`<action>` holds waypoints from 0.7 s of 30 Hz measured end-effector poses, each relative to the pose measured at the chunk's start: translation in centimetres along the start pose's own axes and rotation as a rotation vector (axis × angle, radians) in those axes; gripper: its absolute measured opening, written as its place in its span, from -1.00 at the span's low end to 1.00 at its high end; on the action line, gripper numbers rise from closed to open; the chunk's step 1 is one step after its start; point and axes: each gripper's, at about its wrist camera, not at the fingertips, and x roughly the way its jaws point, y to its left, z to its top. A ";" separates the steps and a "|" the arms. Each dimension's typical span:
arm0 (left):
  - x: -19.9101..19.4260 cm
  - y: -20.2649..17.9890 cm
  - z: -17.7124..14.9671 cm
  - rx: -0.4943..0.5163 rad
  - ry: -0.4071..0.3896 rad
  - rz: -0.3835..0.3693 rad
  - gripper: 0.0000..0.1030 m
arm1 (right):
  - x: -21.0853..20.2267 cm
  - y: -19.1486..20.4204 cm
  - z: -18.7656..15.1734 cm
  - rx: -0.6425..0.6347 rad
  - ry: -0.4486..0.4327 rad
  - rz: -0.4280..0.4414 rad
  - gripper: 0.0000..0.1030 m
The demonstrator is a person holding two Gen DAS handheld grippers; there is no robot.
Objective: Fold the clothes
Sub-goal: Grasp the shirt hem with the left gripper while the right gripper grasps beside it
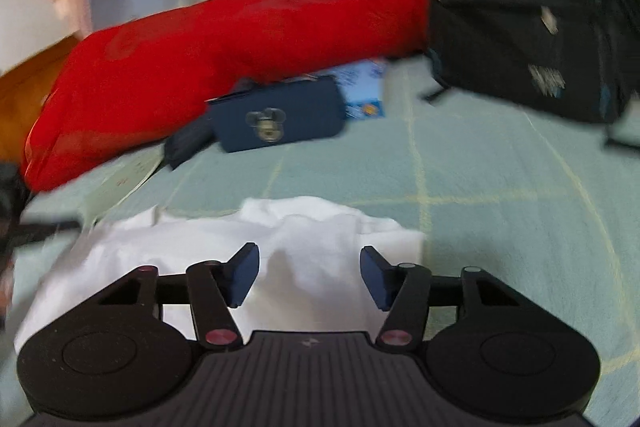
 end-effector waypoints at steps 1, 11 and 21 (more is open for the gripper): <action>0.4 -0.4 -0.5 0.009 0.025 -0.025 -0.70 | 0.7 -0.8 0.1 0.051 0.031 0.017 0.18; 1.3 -0.1 -1.6 0.020 0.056 0.016 -0.61 | 2.3 -0.2 0.4 -0.070 0.003 -0.039 -0.68; -0.8 -0.6 -1.1 0.067 0.050 0.041 -0.35 | -0.8 1.7 0.0 -0.182 -0.056 -0.066 -0.28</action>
